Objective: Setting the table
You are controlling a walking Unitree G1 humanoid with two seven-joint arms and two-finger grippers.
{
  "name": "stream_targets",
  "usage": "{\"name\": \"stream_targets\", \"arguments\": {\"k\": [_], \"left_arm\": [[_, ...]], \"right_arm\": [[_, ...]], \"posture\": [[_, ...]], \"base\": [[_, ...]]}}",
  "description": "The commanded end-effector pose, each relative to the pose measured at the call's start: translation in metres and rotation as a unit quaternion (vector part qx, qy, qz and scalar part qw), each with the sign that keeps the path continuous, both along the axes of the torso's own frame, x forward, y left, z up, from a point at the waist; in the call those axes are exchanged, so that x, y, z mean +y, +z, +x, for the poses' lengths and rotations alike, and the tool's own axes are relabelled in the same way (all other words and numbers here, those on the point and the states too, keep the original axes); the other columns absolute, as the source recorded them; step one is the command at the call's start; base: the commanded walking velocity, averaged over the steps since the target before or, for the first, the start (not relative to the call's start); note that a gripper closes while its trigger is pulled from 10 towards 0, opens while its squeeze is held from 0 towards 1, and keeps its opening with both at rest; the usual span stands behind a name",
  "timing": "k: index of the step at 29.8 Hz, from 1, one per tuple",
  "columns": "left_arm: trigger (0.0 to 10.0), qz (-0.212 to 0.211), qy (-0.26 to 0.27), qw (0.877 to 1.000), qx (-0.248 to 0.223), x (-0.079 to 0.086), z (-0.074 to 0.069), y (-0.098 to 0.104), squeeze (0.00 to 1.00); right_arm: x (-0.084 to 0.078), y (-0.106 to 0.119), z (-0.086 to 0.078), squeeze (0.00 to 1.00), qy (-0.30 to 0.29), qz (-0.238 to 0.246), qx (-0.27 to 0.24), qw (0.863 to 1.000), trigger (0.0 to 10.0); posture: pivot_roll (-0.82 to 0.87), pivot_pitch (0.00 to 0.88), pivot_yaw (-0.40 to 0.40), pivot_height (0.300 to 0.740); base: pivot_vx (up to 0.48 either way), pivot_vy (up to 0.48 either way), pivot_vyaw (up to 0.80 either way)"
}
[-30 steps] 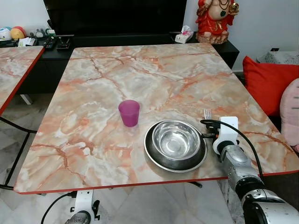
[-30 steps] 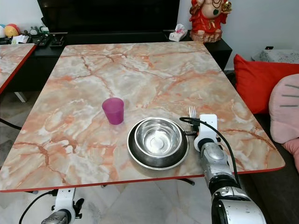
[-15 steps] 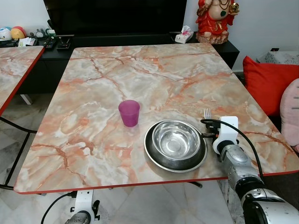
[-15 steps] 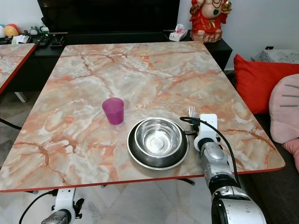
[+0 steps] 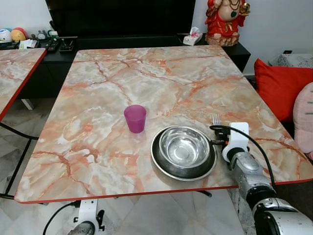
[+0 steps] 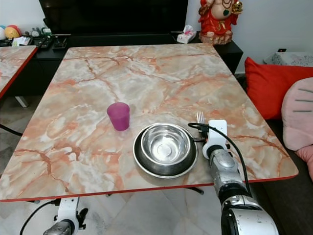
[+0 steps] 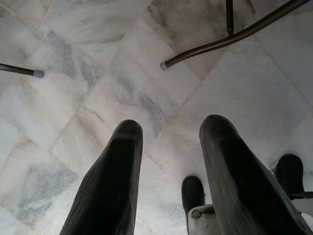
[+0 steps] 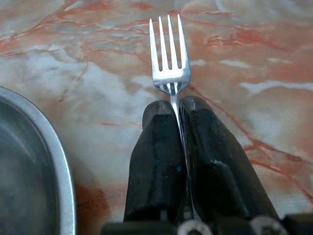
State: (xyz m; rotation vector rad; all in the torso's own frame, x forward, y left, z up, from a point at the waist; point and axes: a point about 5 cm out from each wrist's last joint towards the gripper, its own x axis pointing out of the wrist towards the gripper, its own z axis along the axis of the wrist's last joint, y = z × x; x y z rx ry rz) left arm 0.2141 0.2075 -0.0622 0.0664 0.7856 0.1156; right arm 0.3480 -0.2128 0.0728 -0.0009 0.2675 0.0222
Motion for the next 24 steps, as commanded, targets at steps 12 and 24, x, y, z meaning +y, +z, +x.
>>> {"name": "stream_targets", "arguments": {"k": [12, 24], "left_arm": [[10.0, 0.002, -0.001, 1.000, 0.009, 0.0019, -0.0028, -0.0016, 0.00], [10.0, 0.002, -0.002, 1.000, 0.011, 0.0019, -0.0030, -0.0018, 0.00]], "right_arm": [[0.0040, 0.0005, 0.0026, 0.26, 0.004, 0.003, 0.009, 1.000, 10.0], [0.0033, -0.0006, 0.0022, 0.00, 0.000, -0.004, 0.013, 1.000, 10.0]], "posture": [[0.00, 0.050, 0.010, 0.740], [0.00, 0.051, 0.012, 0.740]], "base": [[0.000, 0.000, 0.00], [0.000, 0.000, 0.00]]}}
